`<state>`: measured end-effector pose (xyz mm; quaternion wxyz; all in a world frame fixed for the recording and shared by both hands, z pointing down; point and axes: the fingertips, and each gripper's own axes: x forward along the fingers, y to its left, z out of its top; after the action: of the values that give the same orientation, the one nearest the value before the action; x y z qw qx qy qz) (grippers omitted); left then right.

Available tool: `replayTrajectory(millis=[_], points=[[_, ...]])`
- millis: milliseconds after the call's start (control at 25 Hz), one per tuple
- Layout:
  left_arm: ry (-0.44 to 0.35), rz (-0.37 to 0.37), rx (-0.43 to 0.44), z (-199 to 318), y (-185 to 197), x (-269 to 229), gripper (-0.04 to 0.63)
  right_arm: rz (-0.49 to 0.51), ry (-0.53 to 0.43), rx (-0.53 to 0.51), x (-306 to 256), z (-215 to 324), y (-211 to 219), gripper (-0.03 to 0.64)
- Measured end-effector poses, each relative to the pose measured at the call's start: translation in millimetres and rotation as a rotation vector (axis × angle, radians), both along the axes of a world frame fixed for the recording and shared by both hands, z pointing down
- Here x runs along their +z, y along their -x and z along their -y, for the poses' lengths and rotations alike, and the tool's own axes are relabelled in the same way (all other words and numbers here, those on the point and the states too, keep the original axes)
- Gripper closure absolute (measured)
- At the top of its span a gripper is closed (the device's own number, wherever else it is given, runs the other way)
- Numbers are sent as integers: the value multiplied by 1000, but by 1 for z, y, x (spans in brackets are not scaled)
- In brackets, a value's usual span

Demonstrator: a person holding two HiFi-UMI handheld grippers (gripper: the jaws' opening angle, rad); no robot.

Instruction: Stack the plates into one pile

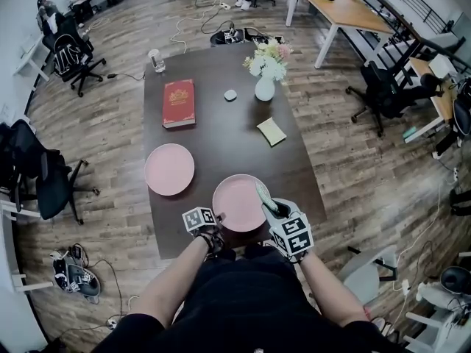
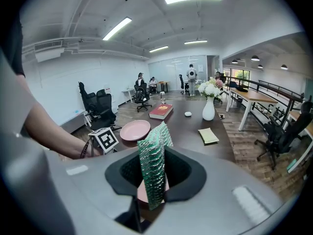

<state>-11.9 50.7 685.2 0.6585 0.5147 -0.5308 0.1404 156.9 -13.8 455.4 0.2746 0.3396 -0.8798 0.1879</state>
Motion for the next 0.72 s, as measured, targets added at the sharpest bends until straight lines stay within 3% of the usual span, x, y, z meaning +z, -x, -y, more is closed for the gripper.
replayTrajectory(millis=[280,720], points=[[-82,-50,-16,2,1,6,373,-32,12,-13,15,-3,2,532],[-81,-108,-39,3,-3,29,373,-61,38,-42,38,-11,13,532]])
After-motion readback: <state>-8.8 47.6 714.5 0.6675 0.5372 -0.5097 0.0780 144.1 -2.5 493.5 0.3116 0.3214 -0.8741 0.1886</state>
